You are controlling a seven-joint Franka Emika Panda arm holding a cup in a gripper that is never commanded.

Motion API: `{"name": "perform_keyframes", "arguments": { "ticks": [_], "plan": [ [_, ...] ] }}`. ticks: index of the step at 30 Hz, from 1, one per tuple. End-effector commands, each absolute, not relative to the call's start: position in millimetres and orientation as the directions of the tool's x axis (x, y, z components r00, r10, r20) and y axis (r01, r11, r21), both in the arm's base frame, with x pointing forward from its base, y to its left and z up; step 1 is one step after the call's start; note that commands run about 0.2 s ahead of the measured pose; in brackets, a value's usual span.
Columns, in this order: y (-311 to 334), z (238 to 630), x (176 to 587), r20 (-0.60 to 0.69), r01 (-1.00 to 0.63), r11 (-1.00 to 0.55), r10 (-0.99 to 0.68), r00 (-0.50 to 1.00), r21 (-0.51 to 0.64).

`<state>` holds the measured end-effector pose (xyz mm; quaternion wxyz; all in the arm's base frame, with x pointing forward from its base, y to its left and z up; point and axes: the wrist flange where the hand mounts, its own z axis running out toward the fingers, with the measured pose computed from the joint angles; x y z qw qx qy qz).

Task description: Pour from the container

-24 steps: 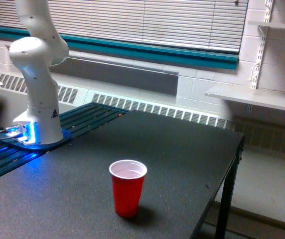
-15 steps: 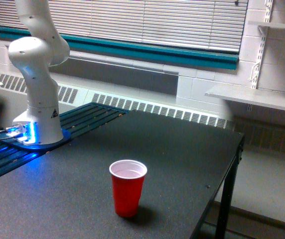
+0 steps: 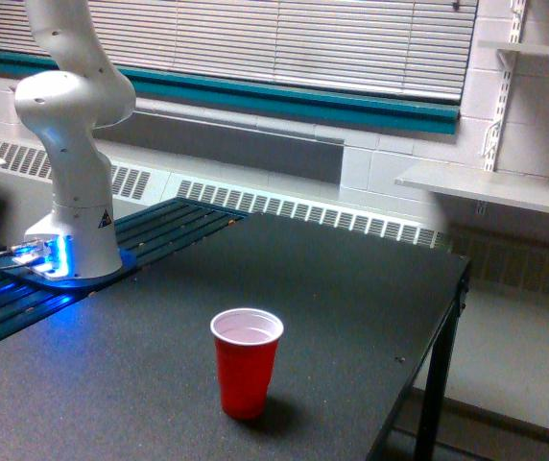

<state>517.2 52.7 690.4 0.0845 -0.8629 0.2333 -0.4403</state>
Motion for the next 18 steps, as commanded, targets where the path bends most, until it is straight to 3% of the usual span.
{"name": "perform_keyframes", "arguments": {
  "ticks": [1, 18],
  "plan": [
    [14.3, 673.5, 500.9, 0.702, -0.417, -0.831, -0.542, 0.462, -0.368],
    [-61.9, 598.4, 456.2, 0.648, -0.538, -0.779, -0.596, 0.474, -0.323]
  ]
}}
